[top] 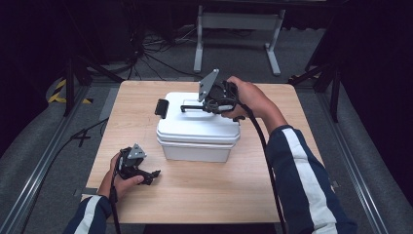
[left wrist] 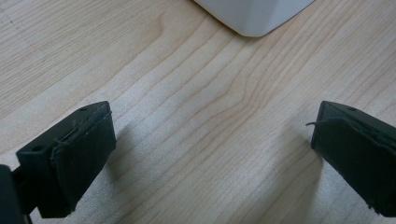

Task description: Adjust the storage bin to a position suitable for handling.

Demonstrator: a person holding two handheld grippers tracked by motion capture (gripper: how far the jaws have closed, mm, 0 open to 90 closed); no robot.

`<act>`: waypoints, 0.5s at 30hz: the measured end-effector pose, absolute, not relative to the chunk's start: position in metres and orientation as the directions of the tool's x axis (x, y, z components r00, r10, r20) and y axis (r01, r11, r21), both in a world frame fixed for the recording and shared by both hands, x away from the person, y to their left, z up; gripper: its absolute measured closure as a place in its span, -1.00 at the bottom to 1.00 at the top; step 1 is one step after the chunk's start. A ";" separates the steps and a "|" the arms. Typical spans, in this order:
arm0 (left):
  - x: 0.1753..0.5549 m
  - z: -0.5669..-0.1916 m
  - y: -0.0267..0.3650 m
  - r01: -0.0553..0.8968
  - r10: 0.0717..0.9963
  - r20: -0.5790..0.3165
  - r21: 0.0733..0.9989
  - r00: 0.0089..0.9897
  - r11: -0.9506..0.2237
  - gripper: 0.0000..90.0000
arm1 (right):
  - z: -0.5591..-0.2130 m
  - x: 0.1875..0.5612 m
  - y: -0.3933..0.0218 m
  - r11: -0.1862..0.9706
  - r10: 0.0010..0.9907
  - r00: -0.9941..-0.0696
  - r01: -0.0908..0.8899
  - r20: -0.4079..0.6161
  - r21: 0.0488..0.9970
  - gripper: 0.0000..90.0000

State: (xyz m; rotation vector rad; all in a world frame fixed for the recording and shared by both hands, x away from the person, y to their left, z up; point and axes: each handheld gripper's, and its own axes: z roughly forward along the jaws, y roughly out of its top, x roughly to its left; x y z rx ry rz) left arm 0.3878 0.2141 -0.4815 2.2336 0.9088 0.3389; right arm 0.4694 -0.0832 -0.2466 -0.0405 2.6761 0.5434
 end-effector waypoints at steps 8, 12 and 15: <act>0.388 -0.481 0.214 0.510 0.689 -0.015 0.684 0.724 -0.521 -0.99 | -0.243 0.469 -0.092 0.926 0.053 -0.910 -0.109 -0.412 0.361 0.89; 0.387 -0.481 0.214 0.514 0.692 -0.018 0.684 0.722 -0.518 -0.99 | -0.240 0.468 -0.098 0.925 0.062 -0.910 -0.102 -0.409 0.367 0.89; 0.387 -0.481 0.214 0.512 0.693 -0.015 0.686 0.721 -0.518 -0.99 | -0.239 0.468 -0.103 0.923 0.065 -0.907 -0.103 -0.415 0.370 0.89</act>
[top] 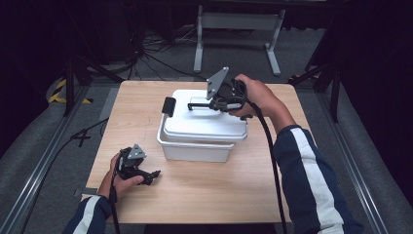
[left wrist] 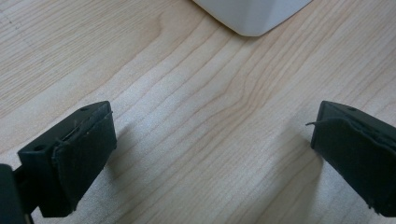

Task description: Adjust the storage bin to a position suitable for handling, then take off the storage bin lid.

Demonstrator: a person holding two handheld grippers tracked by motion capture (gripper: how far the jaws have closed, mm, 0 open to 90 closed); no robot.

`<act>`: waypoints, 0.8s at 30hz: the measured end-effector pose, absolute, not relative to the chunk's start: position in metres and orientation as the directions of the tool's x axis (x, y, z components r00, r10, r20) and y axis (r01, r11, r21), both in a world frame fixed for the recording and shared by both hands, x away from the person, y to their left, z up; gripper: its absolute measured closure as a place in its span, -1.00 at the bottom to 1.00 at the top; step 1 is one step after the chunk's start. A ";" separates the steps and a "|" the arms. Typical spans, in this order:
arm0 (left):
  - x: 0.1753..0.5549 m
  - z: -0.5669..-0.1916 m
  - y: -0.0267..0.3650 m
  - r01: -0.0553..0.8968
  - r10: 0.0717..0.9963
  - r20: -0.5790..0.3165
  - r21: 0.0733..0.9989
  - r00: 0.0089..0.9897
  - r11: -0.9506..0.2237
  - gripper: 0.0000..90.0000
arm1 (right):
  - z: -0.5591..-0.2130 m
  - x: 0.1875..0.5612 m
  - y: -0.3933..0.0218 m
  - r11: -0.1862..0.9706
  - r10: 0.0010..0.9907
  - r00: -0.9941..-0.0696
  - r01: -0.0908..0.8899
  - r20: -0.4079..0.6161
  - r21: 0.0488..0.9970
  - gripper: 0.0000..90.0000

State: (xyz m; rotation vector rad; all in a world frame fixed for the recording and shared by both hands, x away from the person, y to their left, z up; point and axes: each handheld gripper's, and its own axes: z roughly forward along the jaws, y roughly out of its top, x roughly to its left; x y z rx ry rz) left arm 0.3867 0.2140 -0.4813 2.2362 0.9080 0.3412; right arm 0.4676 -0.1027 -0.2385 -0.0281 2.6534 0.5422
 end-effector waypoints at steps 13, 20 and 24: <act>0.387 -0.481 0.214 0.511 0.691 -0.017 0.686 0.722 -0.517 -0.99 | -0.229 0.461 -0.145 0.916 0.123 -0.894 -0.065 -0.432 0.396 0.89; 0.386 -0.482 0.213 0.511 0.695 -0.016 0.690 0.719 -0.512 -0.99 | -0.229 0.454 -0.174 0.915 0.153 -0.890 -0.036 -0.429 0.403 0.89; 0.386 -0.482 0.213 0.511 0.696 -0.016 0.690 0.718 -0.512 -0.99 | -0.228 0.450 -0.189 0.912 0.169 -0.886 -0.027 -0.433 0.410 0.89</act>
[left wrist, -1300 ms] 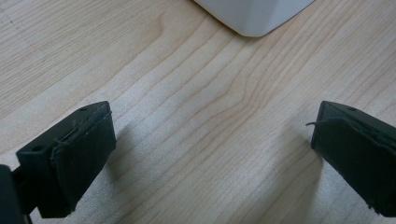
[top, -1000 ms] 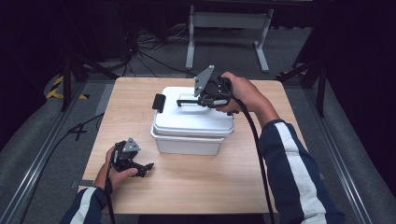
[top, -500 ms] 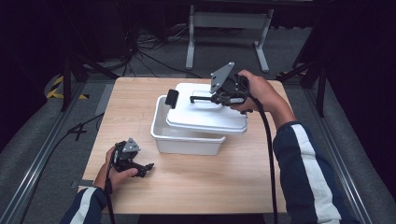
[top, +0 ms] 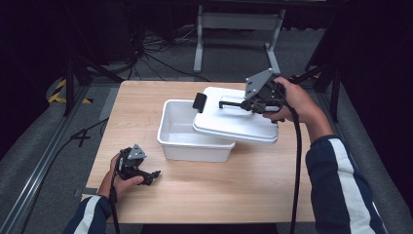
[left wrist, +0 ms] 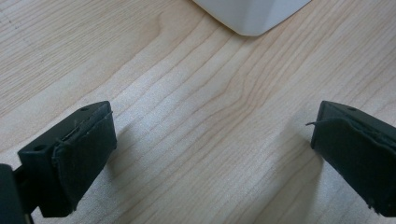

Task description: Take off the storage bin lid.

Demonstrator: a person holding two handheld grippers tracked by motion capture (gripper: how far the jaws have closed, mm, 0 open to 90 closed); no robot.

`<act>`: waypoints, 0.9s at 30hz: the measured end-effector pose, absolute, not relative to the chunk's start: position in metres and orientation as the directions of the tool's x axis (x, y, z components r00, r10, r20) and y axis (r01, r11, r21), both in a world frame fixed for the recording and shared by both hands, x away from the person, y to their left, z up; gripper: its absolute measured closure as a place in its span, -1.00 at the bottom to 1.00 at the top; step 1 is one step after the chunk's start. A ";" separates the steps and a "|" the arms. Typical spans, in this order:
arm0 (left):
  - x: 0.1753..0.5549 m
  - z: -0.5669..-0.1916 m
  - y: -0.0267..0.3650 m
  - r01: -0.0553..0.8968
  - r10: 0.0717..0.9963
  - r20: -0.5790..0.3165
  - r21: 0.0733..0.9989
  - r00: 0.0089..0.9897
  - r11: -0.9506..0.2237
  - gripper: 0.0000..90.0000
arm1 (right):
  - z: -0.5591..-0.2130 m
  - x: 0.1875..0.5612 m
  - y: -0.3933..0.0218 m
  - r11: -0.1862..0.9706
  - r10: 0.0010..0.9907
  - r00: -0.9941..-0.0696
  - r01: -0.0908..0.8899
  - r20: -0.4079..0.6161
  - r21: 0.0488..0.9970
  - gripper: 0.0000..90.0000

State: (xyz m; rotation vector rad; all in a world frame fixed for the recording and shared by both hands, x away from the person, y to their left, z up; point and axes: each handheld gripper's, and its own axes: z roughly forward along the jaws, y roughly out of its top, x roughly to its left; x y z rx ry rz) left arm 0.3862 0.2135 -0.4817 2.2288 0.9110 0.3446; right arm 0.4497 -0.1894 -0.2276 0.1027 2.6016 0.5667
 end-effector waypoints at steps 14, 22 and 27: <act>0.386 -0.482 0.213 0.514 0.696 -0.019 0.689 0.717 -0.511 -0.99 | -0.228 0.439 -0.251 0.882 0.256 -0.872 0.034 -0.417 0.470 0.89; 0.386 -0.482 0.214 0.514 0.695 -0.018 0.688 0.718 -0.513 -0.99 | -0.228 0.431 -0.283 0.864 0.298 -0.859 0.058 -0.416 0.500 0.89; 0.386 -0.482 0.214 0.510 0.695 -0.013 0.689 0.719 -0.514 -0.99 | -0.229 0.428 -0.296 0.853 0.317 -0.854 0.067 -0.412 0.517 0.89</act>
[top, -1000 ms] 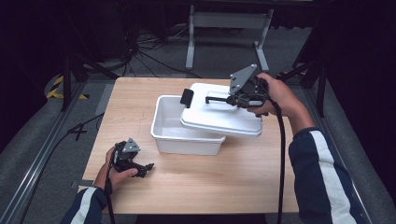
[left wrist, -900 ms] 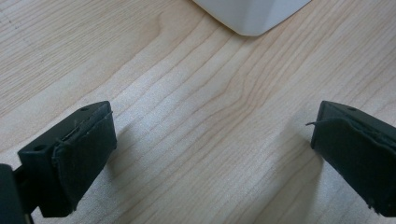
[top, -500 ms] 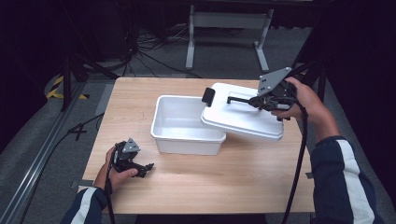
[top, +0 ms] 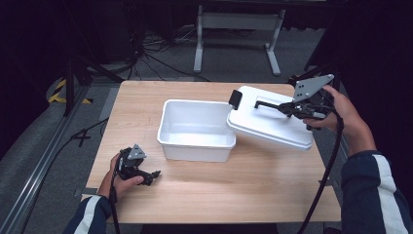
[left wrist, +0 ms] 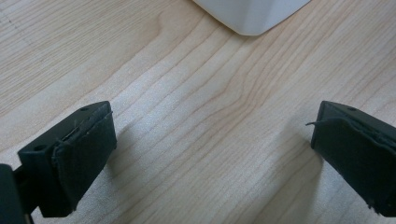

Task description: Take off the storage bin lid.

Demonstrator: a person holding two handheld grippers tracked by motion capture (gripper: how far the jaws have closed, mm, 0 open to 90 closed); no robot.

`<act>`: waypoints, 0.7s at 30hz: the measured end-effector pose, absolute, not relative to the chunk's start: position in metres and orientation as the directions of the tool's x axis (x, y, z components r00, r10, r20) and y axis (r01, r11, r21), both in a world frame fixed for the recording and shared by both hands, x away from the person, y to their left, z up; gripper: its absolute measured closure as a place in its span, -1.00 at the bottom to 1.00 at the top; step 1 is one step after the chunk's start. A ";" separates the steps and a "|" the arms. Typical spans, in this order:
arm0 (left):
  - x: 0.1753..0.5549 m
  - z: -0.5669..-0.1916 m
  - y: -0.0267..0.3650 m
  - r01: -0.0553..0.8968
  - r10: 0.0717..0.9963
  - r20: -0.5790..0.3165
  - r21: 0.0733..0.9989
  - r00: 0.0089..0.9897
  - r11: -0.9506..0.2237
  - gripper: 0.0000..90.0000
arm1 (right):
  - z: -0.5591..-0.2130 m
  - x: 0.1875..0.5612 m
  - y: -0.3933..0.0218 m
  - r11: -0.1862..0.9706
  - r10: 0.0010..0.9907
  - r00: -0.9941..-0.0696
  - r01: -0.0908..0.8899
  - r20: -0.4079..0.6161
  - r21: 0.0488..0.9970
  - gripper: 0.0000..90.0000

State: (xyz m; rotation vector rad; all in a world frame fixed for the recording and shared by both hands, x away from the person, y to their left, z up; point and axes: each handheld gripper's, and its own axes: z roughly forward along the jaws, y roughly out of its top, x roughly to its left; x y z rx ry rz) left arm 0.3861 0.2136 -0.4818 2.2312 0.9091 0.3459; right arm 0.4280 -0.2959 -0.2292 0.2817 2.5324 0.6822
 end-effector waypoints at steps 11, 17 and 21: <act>0.386 -0.482 0.214 0.514 0.696 -0.018 0.688 0.718 -0.513 -0.99 | -0.246 0.422 -0.336 0.823 0.393 -0.832 0.129 -0.391 0.553 0.89; 0.386 -0.482 0.214 0.514 0.695 -0.018 0.688 0.718 -0.513 -0.99 | -0.259 0.427 -0.346 0.826 0.417 -0.827 0.172 -0.376 0.538 0.89; 0.386 -0.482 0.214 0.515 0.696 -0.019 0.687 0.718 -0.513 -0.99 | -0.273 0.432 -0.350 0.817 0.439 -0.825 0.202 -0.356 0.539 0.89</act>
